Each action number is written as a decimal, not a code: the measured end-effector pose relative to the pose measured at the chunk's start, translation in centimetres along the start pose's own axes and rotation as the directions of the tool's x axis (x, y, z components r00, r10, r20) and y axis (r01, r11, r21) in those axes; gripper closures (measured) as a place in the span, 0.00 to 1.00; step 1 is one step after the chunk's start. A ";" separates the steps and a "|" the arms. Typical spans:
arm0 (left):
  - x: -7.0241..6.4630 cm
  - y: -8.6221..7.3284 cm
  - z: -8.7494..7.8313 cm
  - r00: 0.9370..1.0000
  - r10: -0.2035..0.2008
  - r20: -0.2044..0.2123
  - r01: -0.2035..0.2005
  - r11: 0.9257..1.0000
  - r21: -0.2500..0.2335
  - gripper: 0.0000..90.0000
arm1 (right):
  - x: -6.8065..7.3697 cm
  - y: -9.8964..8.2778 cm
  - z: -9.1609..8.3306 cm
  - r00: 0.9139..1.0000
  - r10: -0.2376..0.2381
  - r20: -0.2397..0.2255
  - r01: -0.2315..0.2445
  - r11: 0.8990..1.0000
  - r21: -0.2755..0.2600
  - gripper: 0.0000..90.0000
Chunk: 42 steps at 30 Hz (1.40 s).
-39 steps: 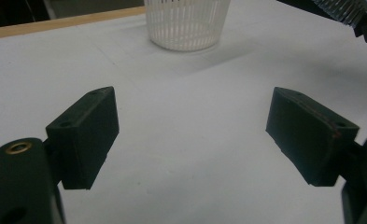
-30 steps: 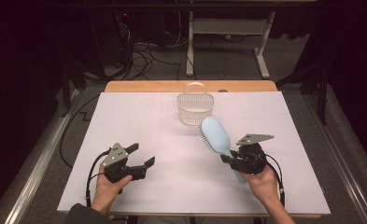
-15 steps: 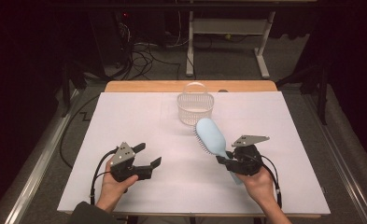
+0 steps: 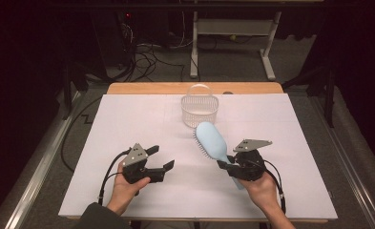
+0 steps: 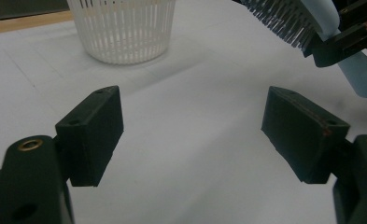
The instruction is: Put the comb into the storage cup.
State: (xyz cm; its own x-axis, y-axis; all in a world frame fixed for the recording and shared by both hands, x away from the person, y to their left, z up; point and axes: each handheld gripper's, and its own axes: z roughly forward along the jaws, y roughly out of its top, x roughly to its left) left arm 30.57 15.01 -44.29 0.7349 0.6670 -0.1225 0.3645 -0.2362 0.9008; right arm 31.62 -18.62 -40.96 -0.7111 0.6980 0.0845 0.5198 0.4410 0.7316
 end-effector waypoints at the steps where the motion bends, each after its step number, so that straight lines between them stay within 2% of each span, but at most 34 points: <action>1: 0.0 0.0 0.0 1.000 0.000 0.000 0.000 1.000 0.000 0.24 | 0.0 0.0 0.0 1.000 0.000 0.000 0.000 1.000 0.000 0.78; 9: -0.5 0.4 0.9 1.000 0.011 0.004 -0.011 1.000 0.010 0.23 | 0.5 0.2 0.3 1.000 -0.016 -0.007 0.016 1.000 -0.002 0.78; 22: -1.5 1.1 2.1 0.999 0.027 0.039 -0.028 0.999 0.018 0.24 | 1.2 0.4 0.9 0.999 -0.031 -0.022 0.031 1.000 0.001 0.78; 28: -1.8 1.4 2.5 0.999 0.026 0.040 -0.027 0.999 0.020 0.24 | 1.5 0.6 1.1 0.999 -0.038 -0.026 0.038 0.999 -0.003 0.78; 42: -2.7 1.8 3.3 0.997 0.027 0.077 -0.029 0.999 0.023 0.24 | 2.1 0.7 1.6 0.998 -0.054 -0.035 0.054 0.999 -0.003 0.78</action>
State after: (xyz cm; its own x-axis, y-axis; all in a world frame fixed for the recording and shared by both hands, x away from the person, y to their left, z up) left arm 31.17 10.46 -43.69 0.7866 0.6038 -0.1295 0.3558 -0.2717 0.8942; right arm 31.32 -15.93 -41.35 -0.7542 0.6531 0.0682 0.4793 0.4766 0.7369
